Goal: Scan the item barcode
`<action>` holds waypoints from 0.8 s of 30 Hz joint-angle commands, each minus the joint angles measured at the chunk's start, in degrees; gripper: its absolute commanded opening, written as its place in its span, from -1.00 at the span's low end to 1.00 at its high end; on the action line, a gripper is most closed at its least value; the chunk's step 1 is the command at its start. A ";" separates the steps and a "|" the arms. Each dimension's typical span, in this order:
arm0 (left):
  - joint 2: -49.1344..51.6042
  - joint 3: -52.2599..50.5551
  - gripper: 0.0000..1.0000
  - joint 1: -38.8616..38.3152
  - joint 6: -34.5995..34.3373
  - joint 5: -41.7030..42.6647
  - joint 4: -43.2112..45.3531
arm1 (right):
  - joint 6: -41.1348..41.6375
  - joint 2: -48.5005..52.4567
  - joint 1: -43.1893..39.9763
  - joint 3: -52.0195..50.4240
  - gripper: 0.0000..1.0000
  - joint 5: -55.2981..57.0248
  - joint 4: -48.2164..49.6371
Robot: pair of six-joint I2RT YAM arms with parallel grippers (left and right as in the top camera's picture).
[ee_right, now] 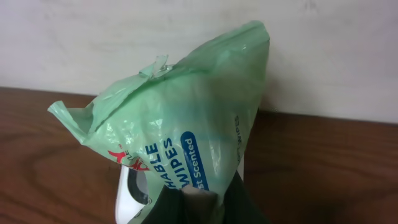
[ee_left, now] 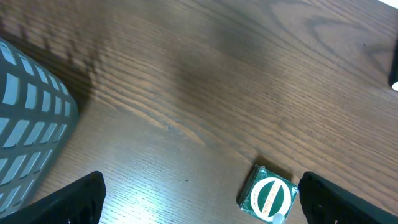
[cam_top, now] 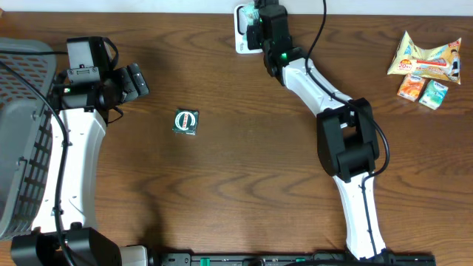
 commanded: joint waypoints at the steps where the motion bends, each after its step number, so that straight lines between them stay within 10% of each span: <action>1: 0.28 -0.28 0.95 0.20 -0.48 -0.37 -0.15 | -0.68 -4.79 -0.31 0.90 -0.98 -0.09 0.70; 24: 0.28 -0.28 0.95 0.20 -0.48 -0.37 -0.15 | 0.92 -0.20 -0.20 0.87 -0.98 -1.73 2.47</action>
